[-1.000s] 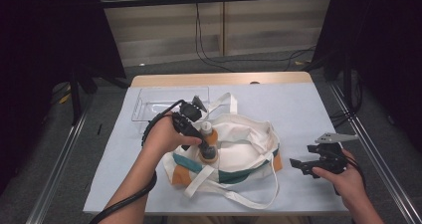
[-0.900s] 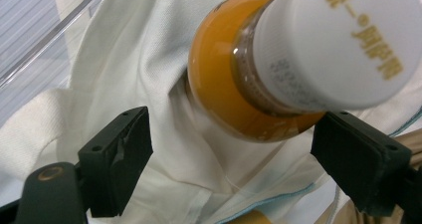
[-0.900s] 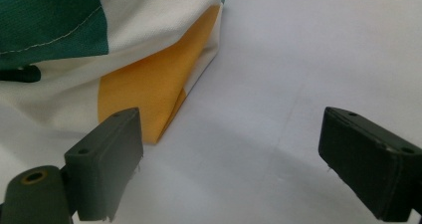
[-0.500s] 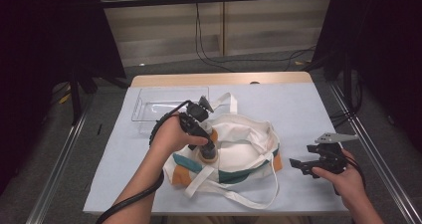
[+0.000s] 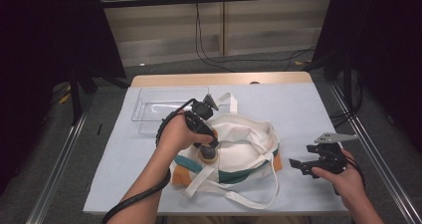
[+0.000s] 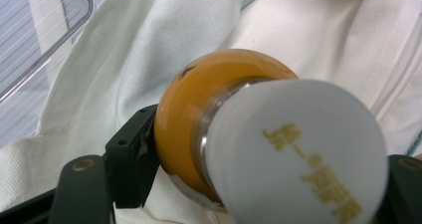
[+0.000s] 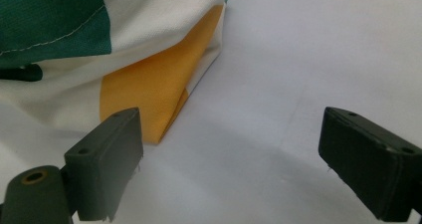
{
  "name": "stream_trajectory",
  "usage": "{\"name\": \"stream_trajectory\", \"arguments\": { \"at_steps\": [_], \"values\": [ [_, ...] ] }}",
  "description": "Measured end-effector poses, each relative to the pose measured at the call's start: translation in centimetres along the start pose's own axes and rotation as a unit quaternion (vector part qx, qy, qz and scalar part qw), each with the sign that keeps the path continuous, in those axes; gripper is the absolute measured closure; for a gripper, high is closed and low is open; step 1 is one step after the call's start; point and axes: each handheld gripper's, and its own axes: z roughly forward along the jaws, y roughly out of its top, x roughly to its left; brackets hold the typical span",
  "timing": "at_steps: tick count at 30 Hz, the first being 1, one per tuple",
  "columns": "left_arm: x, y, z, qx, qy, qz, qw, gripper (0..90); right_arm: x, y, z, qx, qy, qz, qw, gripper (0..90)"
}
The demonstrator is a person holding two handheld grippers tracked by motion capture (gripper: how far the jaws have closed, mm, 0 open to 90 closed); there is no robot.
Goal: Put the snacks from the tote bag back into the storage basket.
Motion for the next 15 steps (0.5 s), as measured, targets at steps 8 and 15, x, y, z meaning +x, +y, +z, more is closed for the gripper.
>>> {"name": "stream_trajectory", "arguments": {
  "at_steps": [8, 15],
  "values": [
    [-0.33, 0.33, 0.04, 0.010, 0.009, -0.019, 0.9997, 29.2, 0.01, 0.03, -0.03, 0.001, 0.000, 0.000, 1.0000, 10.3],
    [-0.43, 0.71, -0.12, 0.028, 0.008, -0.036, 0.9989, 29.5, -0.09, 0.04, -0.13, -0.001, 0.000, 0.003, 1.0000, 10.3]
  ]
}}
